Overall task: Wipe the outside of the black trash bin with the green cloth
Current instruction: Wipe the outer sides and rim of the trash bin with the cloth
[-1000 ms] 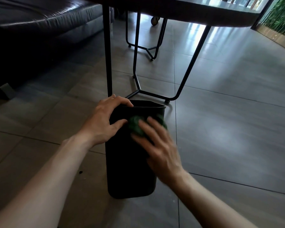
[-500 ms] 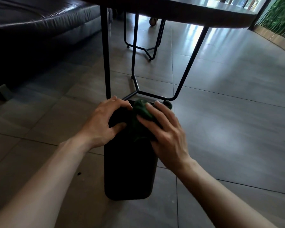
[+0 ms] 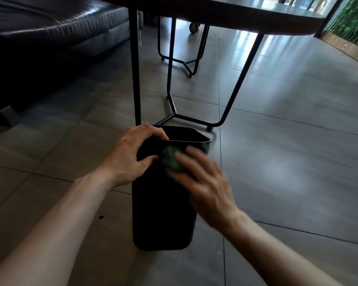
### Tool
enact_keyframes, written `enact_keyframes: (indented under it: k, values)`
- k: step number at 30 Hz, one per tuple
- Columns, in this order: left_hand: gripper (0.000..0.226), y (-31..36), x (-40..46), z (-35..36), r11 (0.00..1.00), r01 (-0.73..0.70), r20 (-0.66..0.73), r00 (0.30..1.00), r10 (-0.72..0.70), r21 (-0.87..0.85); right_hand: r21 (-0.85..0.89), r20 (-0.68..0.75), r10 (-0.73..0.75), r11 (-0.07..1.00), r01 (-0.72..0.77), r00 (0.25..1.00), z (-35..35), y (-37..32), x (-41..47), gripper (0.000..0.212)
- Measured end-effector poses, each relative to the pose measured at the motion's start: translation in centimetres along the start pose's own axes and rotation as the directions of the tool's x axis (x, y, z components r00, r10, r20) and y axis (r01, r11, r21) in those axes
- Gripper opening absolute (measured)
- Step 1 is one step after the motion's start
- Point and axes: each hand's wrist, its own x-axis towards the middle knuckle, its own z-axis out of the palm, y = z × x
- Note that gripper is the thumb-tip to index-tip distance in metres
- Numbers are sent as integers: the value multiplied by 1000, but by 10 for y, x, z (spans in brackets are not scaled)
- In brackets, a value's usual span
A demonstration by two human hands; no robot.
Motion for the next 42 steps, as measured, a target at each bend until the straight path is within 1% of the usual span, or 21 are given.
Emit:
enact_keyframes:
  k: [2, 4, 7, 10, 12, 15, 18, 19, 20, 21, 22, 24, 25, 27, 30, 32, 33, 37, 39, 41, 42]
  values:
    - [52, 1, 1, 0, 1000, -13, 9, 1000, 13, 4, -9, -100, 142, 990, -144, 985, -4, 12, 29, 38]
    - [51, 0, 2, 0, 1000, -21, -4, 1000, 21, 9, -24, -98, 169, 985, -172, 981, 1, 9, 28, 40]
    - [50, 0, 2, 0, 1000, -4, -18, 1000, 4, 18, -61, 37, 2, 998, 1, 999, 15, -12, -20, 26]
    - [50, 1, 1, 1, 1000, 6, -7, 1000, -5, 25, -32, 218, -178, 981, 189, 960, 24, -34, -74, 10]
    - [50, 3, 0, 0, 1000, 1, 6, 1000, -1, 19, -12, 278, -231, 970, 244, 932, 25, -45, -97, 10]
    - [47, 6, -2, -3, 1000, -10, 17, 1000, 10, 2, -21, 304, -223, 970, 241, 926, 17, -51, -112, 19]
    - [47, 7, -4, -5, 1000, 3, 19, 1000, -3, -19, 19, 243, -131, 991, 131, 961, -7, -39, -109, 13]
    - [48, 7, -4, -6, 1000, 7, 22, 1000, -7, -19, 48, 211, -41, 998, 32, 977, -18, -30, -105, 9]
    - [49, 6, -4, -6, 1000, 14, 31, 999, -13, -19, 79, 180, 92, 991, -107, 979, -29, -20, -99, 12]
    - [51, 5, -3, -7, 999, 24, 42, 999, -23, -21, 122, 159, 254, 954, -274, 954, -39, -9, -90, 18]
    - [53, 3, -3, -8, 999, 38, 51, 998, -37, -24, 176, 147, 433, 873, -454, 889, -49, 4, -78, 27]
    - [54, 3, -2, -13, 997, 68, 60, 996, -66, -35, 301, 173, 721, 610, -733, 671, -68, 30, -52, 48]
    - [53, 4, -2, -16, 996, 77, 68, 995, -74, -49, 343, 197, 805, 478, -809, 560, -76, 44, -39, 48]
    - [53, 6, -2, -19, 993, 72, 84, 994, -65, -92, 366, 228, 890, 297, -882, 395, -84, 70, -14, 40]
    - [55, 10, -5, -25, 983, 131, 103, 988, -118, -131, 396, 330, 910, 108, -912, 251, -78, 94, 14, 31]
    - [53, 12, -5, -28, 977, 170, 143, 978, -151, -127, 363, 406, 895, 27, -931, 184, -64, 102, 26, 35]
    - [52, 11, -8, -29, 978, 176, 163, 974, -157, -111, 326, 435, 885, 18, -945, 167, -56, 104, 30, 36]
    - [38, 4, -14, -38, 978, 194, 222, 959, -174, -71, 212, 428, 890, 66, -975, 154, -29, 109, 34, 34]
    - [30, 2, -18, -44, 976, 205, 251, 951, -181, -75, 133, 474, 869, 88, -987, 141, -19, 109, 32, 33]
    - [27, 1, -21, -48, 973, 220, 273, 942, -195, -64, 140, 568, 815, 40, -989, 113, -10, 102, 29, 25]
    - [33, -1, -23, -49, 972, 229, 275, 940, -204, -61, 156, 613, 783, 13, -988, 107, -7, 98, 28, 25]
